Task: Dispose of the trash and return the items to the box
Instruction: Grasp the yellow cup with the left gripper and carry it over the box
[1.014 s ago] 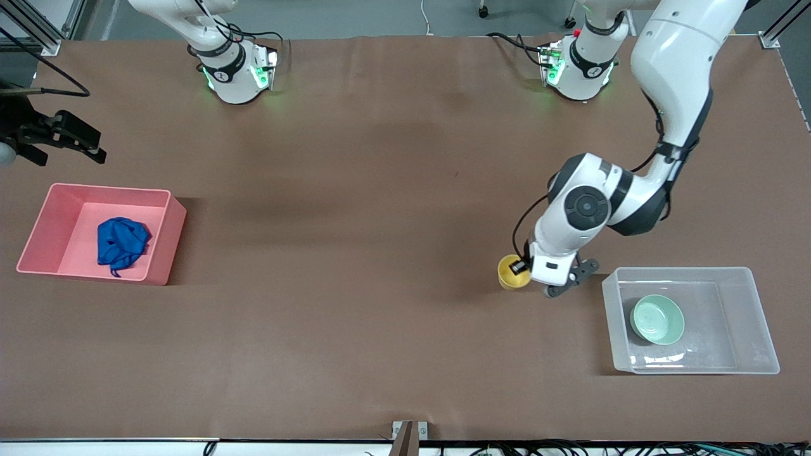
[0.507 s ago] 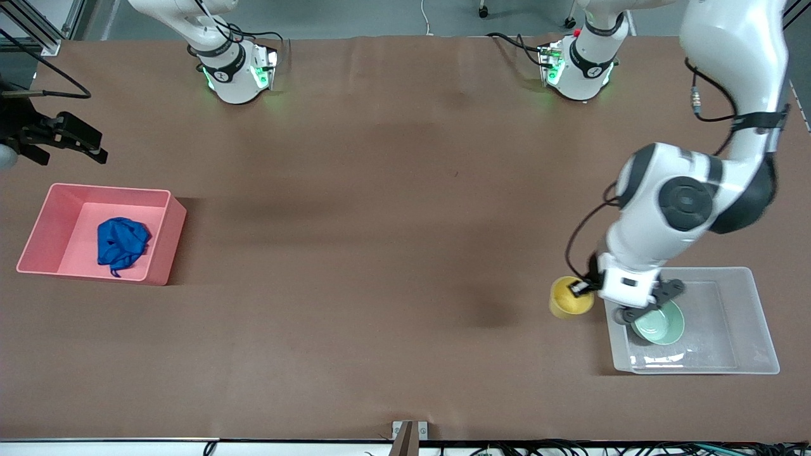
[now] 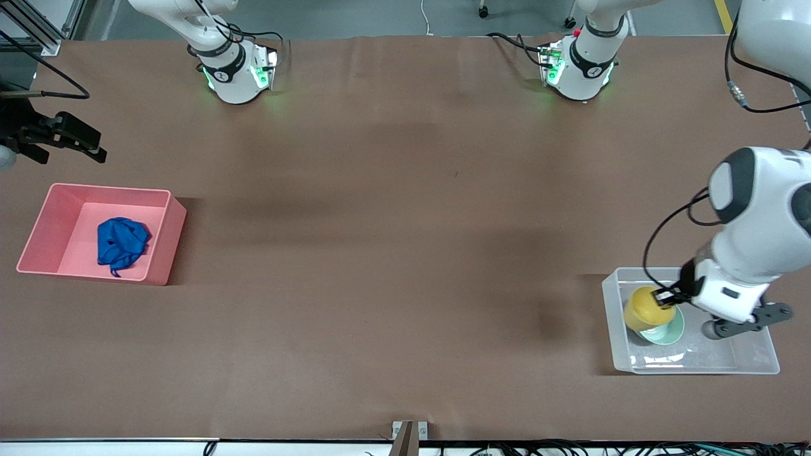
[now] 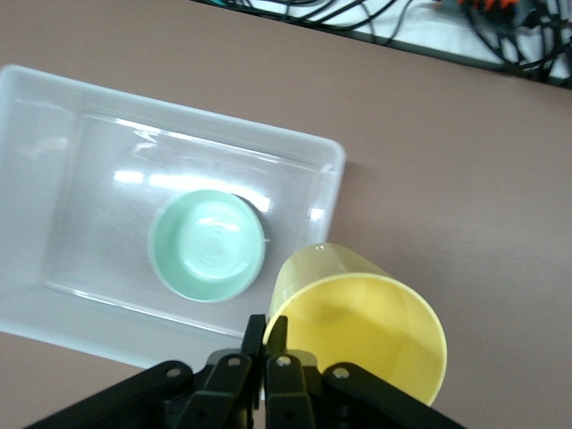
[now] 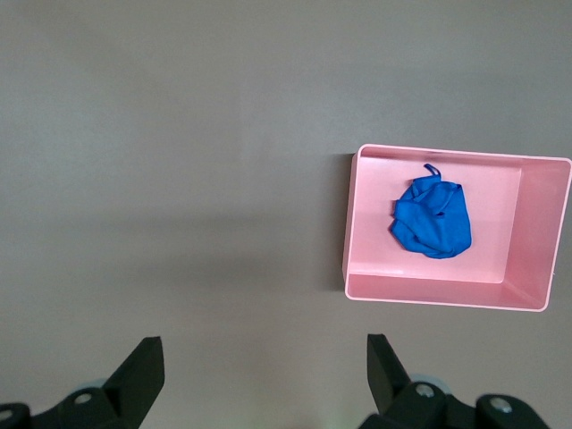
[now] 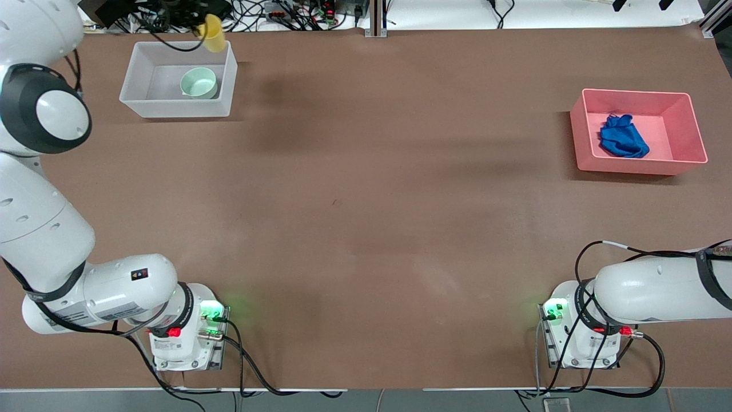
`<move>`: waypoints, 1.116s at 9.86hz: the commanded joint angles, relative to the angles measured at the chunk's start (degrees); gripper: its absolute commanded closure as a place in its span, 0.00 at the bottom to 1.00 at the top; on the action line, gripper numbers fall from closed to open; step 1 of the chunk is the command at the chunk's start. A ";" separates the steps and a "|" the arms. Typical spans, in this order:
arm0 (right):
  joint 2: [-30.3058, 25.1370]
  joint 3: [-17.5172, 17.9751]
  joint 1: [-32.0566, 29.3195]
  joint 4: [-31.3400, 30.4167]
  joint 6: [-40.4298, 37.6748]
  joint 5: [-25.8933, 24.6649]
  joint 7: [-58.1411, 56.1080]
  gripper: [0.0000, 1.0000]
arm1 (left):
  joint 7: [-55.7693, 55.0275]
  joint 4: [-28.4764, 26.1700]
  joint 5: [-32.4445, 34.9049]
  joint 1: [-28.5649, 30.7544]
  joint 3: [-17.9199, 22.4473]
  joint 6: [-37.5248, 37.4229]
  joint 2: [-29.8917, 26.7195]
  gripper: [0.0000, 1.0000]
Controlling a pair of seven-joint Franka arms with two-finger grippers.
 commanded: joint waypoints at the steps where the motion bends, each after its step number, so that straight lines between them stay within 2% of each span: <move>1: -0.16 -0.09 0.03 0.09 -0.44 0.38 0.83 0.00 | 7.97 0.05 0.56 3.32 -0.47 -0.10 2.62 1.00; 5: -0.16 -0.09 0.03 -0.08 -0.53 0.38 0.83 0.00 | 19.14 3.38 0.56 6.67 -0.30 1.91 7.01 1.00; 7: -0.16 -0.09 0.03 -0.08 -0.44 0.38 0.83 0.00 | 24.86 4.53 0.56 6.77 1.10 4.11 10.17 1.00; 11: -0.07 -0.09 0.03 -0.08 -0.35 0.38 0.83 0.00 | 25.94 4.45 0.21 6.94 1.37 7.27 14.31 1.00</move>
